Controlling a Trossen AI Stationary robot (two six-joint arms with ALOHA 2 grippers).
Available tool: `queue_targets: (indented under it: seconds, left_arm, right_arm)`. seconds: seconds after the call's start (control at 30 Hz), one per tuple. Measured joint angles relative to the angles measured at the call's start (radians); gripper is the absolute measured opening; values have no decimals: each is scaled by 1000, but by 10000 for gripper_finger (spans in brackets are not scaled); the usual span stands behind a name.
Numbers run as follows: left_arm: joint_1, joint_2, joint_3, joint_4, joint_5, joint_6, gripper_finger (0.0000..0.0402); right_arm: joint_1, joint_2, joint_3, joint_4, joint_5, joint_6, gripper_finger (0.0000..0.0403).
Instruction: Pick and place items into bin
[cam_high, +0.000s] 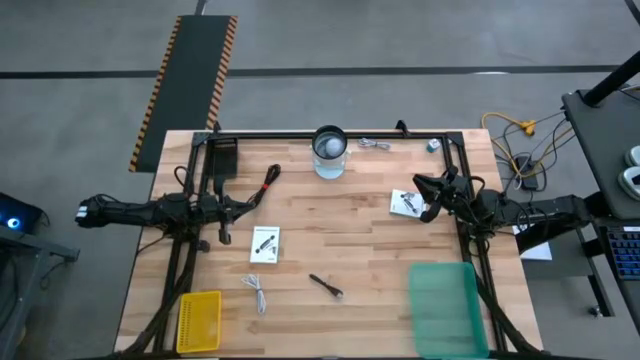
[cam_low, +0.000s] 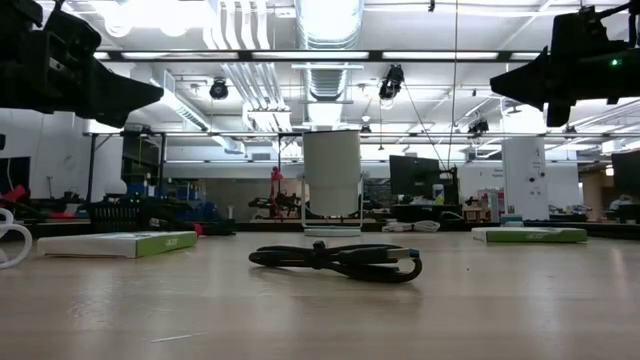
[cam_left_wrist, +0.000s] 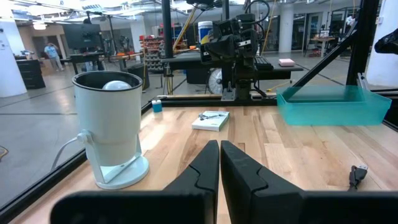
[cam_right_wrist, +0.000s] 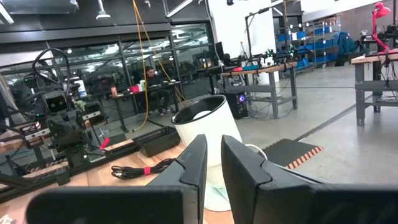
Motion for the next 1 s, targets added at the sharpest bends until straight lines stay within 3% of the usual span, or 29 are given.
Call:
queue_targets:
  seconds: [1.0]
  left_arm:
    - [0, 0, 0, 0, 0, 0, 0]
  right_arm:
    - [0, 0, 0, 0, 0, 0, 38]
